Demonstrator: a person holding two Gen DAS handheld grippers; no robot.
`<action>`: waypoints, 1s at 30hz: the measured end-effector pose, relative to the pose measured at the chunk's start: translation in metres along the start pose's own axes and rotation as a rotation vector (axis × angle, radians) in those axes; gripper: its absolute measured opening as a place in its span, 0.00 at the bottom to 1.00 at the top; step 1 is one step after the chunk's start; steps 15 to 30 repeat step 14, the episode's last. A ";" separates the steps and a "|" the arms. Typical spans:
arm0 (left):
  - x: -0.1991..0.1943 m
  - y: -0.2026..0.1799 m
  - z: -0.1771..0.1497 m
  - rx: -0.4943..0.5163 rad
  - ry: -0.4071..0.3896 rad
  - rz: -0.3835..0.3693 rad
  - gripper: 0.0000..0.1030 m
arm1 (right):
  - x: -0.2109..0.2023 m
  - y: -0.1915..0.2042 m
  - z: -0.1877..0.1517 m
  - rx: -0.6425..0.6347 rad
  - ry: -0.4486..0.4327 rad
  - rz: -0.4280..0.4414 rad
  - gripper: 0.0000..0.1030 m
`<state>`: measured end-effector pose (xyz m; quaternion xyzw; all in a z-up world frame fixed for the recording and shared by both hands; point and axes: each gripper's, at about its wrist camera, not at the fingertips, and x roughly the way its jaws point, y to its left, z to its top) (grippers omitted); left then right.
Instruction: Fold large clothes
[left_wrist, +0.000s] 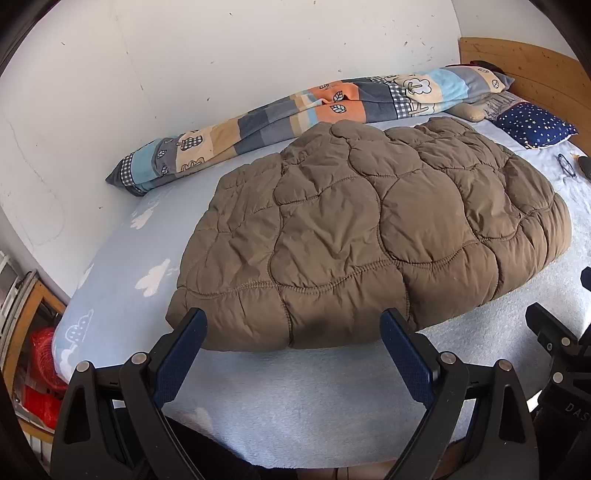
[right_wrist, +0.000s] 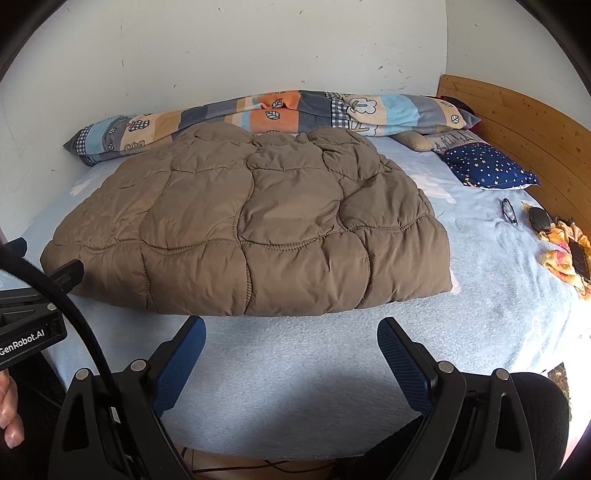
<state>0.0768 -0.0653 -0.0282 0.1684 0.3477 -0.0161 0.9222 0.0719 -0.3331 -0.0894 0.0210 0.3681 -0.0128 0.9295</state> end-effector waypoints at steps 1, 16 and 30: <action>0.000 0.000 0.000 0.000 0.000 -0.003 0.91 | 0.000 0.000 0.000 0.000 0.000 -0.001 0.94; -0.002 -0.001 -0.004 -0.005 0.006 -0.018 0.91 | -0.001 -0.003 -0.001 0.004 0.004 -0.006 0.94; -0.002 -0.001 -0.004 -0.005 0.006 -0.018 0.91 | -0.001 -0.003 -0.001 0.004 0.004 -0.006 0.94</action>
